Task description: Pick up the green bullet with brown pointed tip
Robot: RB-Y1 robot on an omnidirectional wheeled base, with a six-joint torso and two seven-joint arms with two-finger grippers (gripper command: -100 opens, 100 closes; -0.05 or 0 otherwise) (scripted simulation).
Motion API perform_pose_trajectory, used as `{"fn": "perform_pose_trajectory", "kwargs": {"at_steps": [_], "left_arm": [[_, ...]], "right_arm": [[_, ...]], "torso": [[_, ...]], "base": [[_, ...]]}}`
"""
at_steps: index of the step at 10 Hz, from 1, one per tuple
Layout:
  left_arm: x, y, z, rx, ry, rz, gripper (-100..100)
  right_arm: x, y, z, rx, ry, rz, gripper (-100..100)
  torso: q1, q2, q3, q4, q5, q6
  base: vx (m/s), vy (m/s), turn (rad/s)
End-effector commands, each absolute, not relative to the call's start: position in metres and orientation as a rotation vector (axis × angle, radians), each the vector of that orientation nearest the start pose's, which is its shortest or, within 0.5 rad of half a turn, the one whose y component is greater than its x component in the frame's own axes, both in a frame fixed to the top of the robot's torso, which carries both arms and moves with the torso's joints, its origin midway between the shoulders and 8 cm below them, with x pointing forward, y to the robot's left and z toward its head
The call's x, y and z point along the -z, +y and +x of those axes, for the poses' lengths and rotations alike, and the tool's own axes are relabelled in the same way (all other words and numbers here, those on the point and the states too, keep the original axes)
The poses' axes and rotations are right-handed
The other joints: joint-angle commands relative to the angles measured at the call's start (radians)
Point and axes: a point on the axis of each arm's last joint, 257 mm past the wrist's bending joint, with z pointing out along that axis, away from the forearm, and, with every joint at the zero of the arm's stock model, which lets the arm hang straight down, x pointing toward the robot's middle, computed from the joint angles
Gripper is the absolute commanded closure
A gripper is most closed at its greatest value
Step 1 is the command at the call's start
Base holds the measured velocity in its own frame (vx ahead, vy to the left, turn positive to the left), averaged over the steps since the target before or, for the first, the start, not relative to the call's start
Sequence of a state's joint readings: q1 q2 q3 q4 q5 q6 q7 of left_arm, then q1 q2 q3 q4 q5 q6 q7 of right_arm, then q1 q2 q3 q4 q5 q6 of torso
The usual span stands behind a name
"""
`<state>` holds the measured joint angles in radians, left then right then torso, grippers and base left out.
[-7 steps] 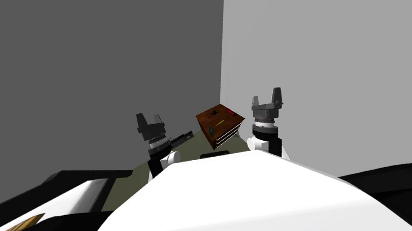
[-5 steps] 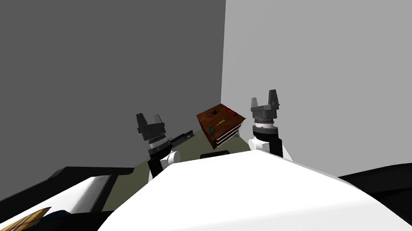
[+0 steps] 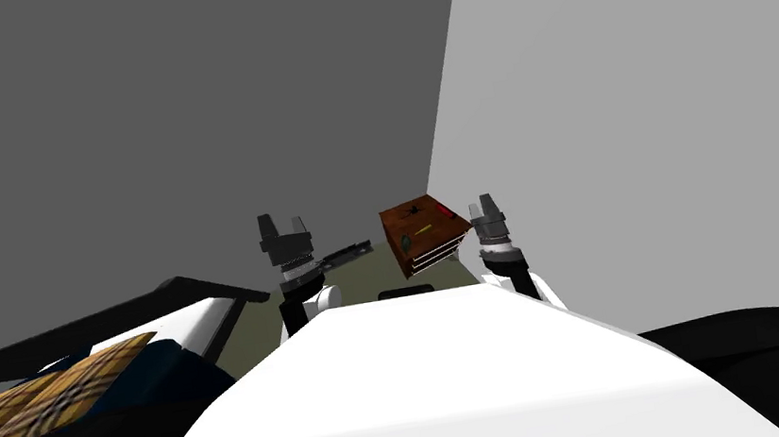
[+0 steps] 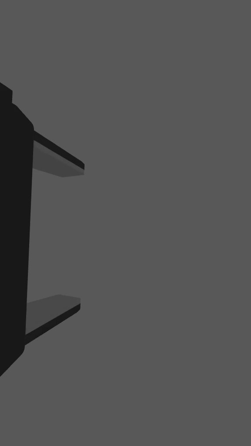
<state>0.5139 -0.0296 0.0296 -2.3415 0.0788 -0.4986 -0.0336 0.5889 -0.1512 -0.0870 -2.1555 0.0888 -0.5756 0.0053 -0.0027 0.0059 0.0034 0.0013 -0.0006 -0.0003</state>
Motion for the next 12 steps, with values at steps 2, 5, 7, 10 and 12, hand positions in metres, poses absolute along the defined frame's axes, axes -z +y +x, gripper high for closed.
{"fn": "perform_pose_trajectory", "kwargs": {"at_steps": [2,5,7,10,12], "left_arm": [[-0.047,0.3,0.326,1.295,0.512,-0.671,0],[-0.047,0.3,0.326,1.295,0.512,-0.671,0],[-0.047,0.3,0.326,1.295,0.512,-0.671,0],[-0.047,0.3,0.326,1.295,0.512,-0.671,0],[-0.047,0.3,0.326,1.295,0.512,-0.671,0]], "right_arm": [[0.108,-0.312,0.34,-0.949,1.078,0.565,-100],[0.175,-0.332,0.331,-0.797,1.263,0.574,-100],[0.208,-0.342,0.323,-0.714,1.359,0.564,-100],[0.245,-0.354,0.311,-0.63,1.459,0.564,-100],[0.279,-0.367,0.297,-0.549,1.553,0.561,-100]], "torso": [[0.001,-0.001,0.0,0.0,0.0,0.0],[0.001,-0.004,-0.002,-0.001,0.0,0.0],[0.0,-0.004,-0.002,-0.001,0.0,0.001],[0.0,-0.005,-0.003,-0.001,0.0,0.0],[0.0,-0.005,-0.003,-0.001,0.0,0.0]], "base": [[-0.071,-0.016,0.335],[-0.038,-0.005,0.264],[-0.025,-0.014,0.249],[-0.019,-0.015,0.201],[-0.019,-0.019,0.273]]}}
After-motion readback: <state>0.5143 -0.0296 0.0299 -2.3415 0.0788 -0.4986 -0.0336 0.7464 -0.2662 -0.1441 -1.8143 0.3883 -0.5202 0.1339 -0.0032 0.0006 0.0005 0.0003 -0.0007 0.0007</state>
